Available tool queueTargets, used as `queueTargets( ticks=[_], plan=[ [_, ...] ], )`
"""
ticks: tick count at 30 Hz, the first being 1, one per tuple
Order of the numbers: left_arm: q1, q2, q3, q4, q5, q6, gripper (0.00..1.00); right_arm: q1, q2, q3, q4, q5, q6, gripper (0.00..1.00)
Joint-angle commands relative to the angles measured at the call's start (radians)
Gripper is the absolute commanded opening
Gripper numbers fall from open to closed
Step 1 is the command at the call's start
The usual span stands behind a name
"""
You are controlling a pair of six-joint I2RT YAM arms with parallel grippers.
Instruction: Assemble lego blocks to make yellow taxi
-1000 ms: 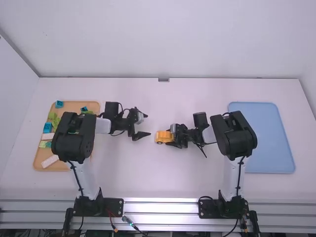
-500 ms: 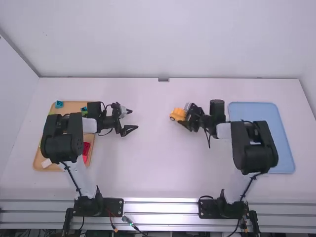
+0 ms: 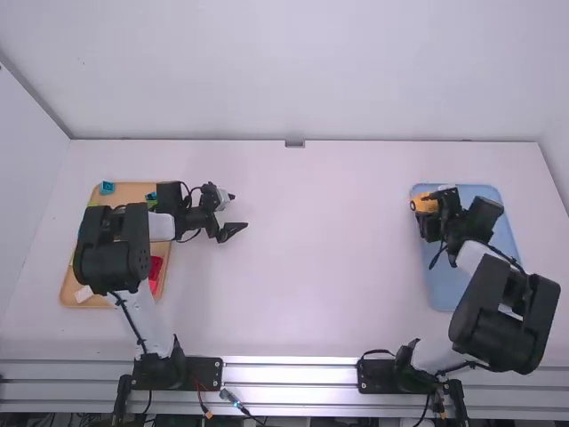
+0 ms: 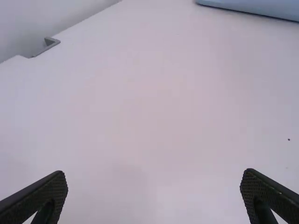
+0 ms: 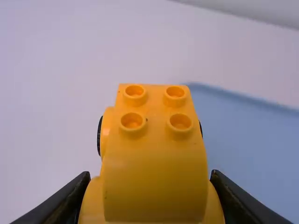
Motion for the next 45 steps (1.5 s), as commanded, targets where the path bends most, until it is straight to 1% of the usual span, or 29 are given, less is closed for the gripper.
queueTargets(
  ticks=[1,2,6,11,17,18,19,20,21,22,25,28,31,34,36,37,39,40,42,45],
  plan=[
    [-0.005,-0.025,-0.011,0.012,0.013,-0.013,0.99,-0.072,-0.022,-0.032,0.007,0.0,0.01,0.6],
    [-0.003,-0.025,-0.011,0.017,0.013,-0.013,0.99,-0.103,-0.022,-0.046,0.019,0.001,0.011,0.6],
    [-0.01,-0.025,-0.011,0.027,0.012,-0.014,0.99,-0.174,-0.022,-0.091,0.09,0.001,0.066,0.62],
    [-0.012,-0.025,-0.011,0.027,0.012,-0.024,0.99,-0.204,-0.022,-0.135,0.154,0.001,0.061,0.65],
    [-0.005,-0.025,-0.011,0.023,0.017,-0.053,0.99,-0.21,-0.022,-0.151,0.161,0.005,0.061,0.7],
    [-0.006,-0.025,-0.011,0.019,0.016,-0.054,0.99,-0.21,-0.022,-0.151,0.158,0.005,0.061,0.72],
    [-0.006,-0.025,-0.011,0.018,0.016,-0.054,0.99,-0.21,-0.022,-0.151,0.155,0.004,0.061,0.77],
    [-0.005,-0.025,-0.011,0.017,0.021,-0.054,0.99,-0.21,-0.022,-0.151,0.156,0.004,0.062,0.86],
    [-0.006,-0.025,-0.011,0.016,0.021,-0.054,0.99,-0.21,-0.022,-0.151,0.16,0.002,0.062,0.91],
    [-0.006,-0.025,-0.011,0.016,0.021,-0.055,0.99,-0.21,-0.022,-0.151,0.167,0.001,0.062,0.99],
    [-0.006,-0.025,-0.011,0.024,0.021,-0.089,0.99,-0.201,-0.035,-0.151,0.202,0.009,0.127,0.99],
    [-0.006,-0.025,-0.011,0.088,-0.009,-0.25,0.99,-0.183,-0.085,-0.151,0.206,0.002,0.195,0.99],
    [-0.033,-0.028,-0.011,0.171,-0.134,-0.419,0.99,-0.141,-0.168,-0.151,0.184,0.006,0.214,0.99],
    [-0.072,-0.048,-0.011,0.184,-0.253,-0.491,0.99,-0.09,-0.222,-0.151,0.151,0.009,0.214,0.99],
    [-0.13,-0.082,-0.011,0.183,-0.385,-0.556,0.99,-0.027,-0.272,-0.151,0.095,0.015,0.216,0.99],
    [-0.14,-0.088,-0.011,0.183,-0.408,-0.566,0.99,-0.016,-0.278,-0.151,0.086,0.02,0.217,0.99],
    [-0.224,-0.133,-0.011,0.177,-0.608,-0.64,0.99,0.081,-0.32,-0.151,0.043,0.084,0.219,0.99],
    [-0.228,-0.136,-0.011,0.176,-0.621,-0.644,0.99,0.087,-0.322,-0.151,0.042,0.089,0.219,0.99],
    [-0.289,-0.185,-0.011,0.142,-0.748,-0.664,0.99,0.166,-0.344,-0.148,0.02,0.149,0.219,0.99],
    [-0.362,-0.251,-0.011,0.089,-0.859,-0.663,0.99,0.262,-0.369,-0.148,0.01,0.222,0.219,0.99]
  ],
)
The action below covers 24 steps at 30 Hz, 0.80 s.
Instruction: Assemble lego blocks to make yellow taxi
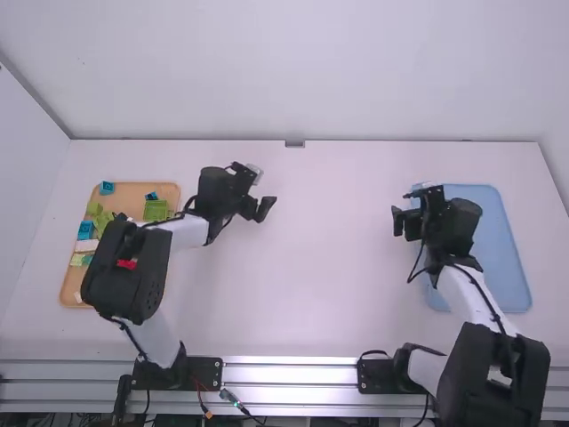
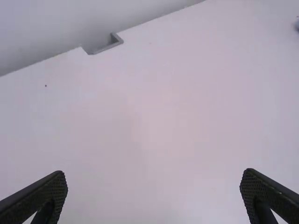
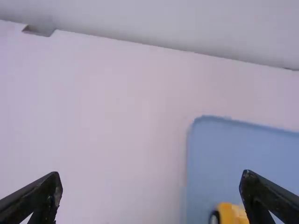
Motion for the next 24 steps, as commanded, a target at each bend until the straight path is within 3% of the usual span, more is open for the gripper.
queueTargets(
  ticks=[1,8,17,24],
  plan=[
    [-0.058,-0.084,-0.006,-0.034,-0.222,-0.049,0.99,0.076,-0.037,-0.004,-0.008,0.097,0.009,0.99],
    [-0.145,-0.296,-0.006,-0.283,-0.409,-0.122,0.99,0.278,-0.09,-0.004,-0.003,0.116,0.072,0.99],
    [-0.144,-0.608,-0.006,-0.603,-0.414,-0.149,0.99,0.393,-0.164,-0.004,-0.008,0.151,0.087,0.99],
    [-0.081,-0.689,-0.069,-0.553,-0.413,-0.187,0.93,0.335,-0.234,-0.069,-0.073,0.221,0.152,0.93]
  ],
)
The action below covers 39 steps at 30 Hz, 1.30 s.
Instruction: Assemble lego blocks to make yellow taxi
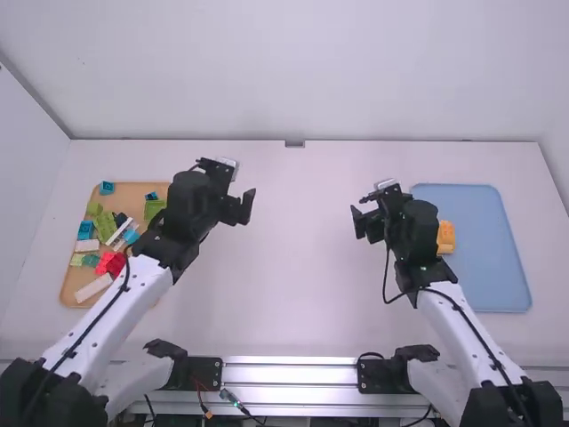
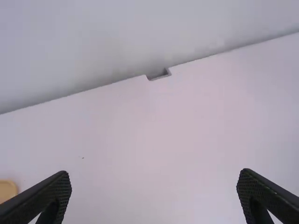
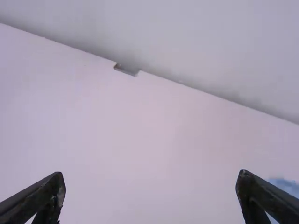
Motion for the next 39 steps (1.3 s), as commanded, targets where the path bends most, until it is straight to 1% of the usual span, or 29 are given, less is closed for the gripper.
queueTargets(
  ticks=[1,6,7,11,15,18,19,20,23,25,30,39],
  plan=[
    [0.038,-0.028,-0.051,0.012,-0.013,-0.02,0.91,-0.033,-0.035,-0.043,-0.023,0.057,0.052,0.91],
    [0.116,-0.107,-0.13,0.062,-0.013,-0.02,0.83,-0.117,-0.119,-0.126,-0.107,0.138,0.136,0.83],
    [0.125,-0.115,-0.139,0.062,-0.013,-0.02,0.82,-0.124,-0.128,-0.136,-0.117,0.138,0.145,0.82],
    [0.198,-0.188,-0.211,0.062,-0.013,-0.02,0.75,-0.124,-0.206,-0.213,-0.194,0.138,0.205,0.74],
    [0.268,-0.271,-0.294,0.062,-0.013,-0.02,0.67,-0.124,-0.293,-0.301,-0.204,0.138,0.205,0.65],
    [0.268,-0.337,-0.36,0.062,-0.013,-0.02,0.6,-0.124,-0.361,-0.369,-0.204,0.138,0.205,0.59],
    [0.268,-0.374,-0.397,0.062,-0.013,-0.02,0.57,-0.124,-0.399,-0.407,-0.204,0.138,0.205,0.55],
    [0.268,-0.38,-0.404,0.062,-0.013,-0.02,0.56,-0.124,-0.406,-0.413,-0.204,0.138,0.205,0.54],
    [0.268,-0.463,-0.487,0.062,-0.013,-0.02,0.48,-0.124,-0.489,-0.497,-0.204,0.138,0.205,0.46],
    [0.268,-0.502,-0.525,0.062,-0.013,-0.02,0.44,-0.124,-0.527,-0.527,-0.204,0.138,0.205,0.42],
    [0.268,-0.62,-0.644,0.062,-0.013,-0.02,0.32,-0.124,-0.643,-0.527,-0.204,0.138,0.205,0.3],
    [0.268,-0.79,-0.814,0.062,-0.013,-0.02,0.15,-0.124,-0.807,-0.527,-0.204,0.138,0.205,0.14]
  ],
)
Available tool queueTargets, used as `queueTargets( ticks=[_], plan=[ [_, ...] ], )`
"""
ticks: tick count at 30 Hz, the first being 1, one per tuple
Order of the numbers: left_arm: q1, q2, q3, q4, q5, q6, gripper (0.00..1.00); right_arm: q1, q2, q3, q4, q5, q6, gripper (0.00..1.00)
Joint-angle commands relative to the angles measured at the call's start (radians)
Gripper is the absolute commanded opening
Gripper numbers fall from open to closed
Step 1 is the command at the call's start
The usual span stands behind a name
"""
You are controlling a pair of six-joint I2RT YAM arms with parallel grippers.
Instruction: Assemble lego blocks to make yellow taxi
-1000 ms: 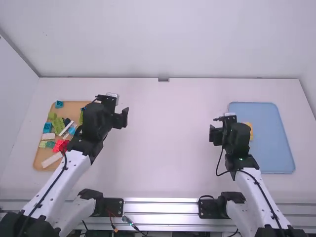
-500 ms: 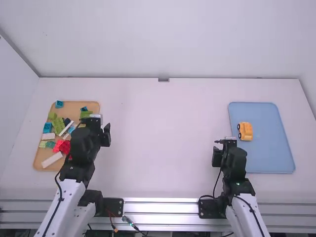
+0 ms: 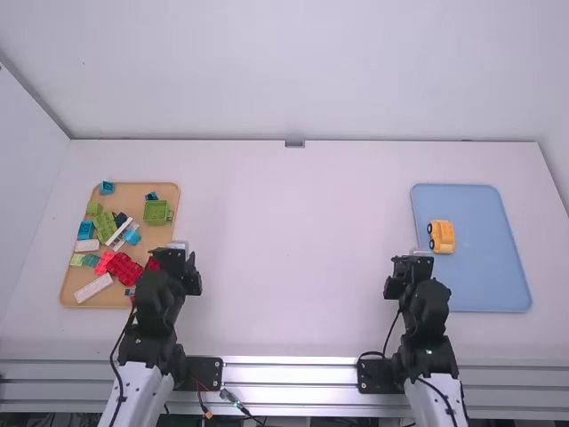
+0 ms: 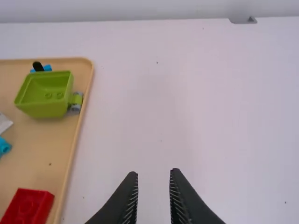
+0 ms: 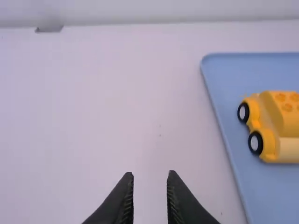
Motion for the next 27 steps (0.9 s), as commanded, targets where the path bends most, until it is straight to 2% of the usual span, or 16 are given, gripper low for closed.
queueTargets(
  ticks=[1,9,21,27],
  plan=[
    [0.001,-0.045,-0.043,0.002,-0.002,-0.006,0.13,0.002,-0.041,-0.01,-0.007,0.004,0.004,0.12],
    [0.001,-0.173,-0.044,0.002,-0.002,-0.006,0.0,0.002,-0.161,-0.01,-0.007,0.004,0.004,0.0],
    [0.001,-0.318,-0.044,0.002,-0.002,-0.006,0.0,0.002,-0.293,-0.01,-0.007,0.004,0.004,0.0],
    [0.001,-0.366,-0.044,0.002,-0.002,-0.006,0.0,0.002,-0.296,-0.01,-0.007,0.004,0.004,0.0]
  ],
)
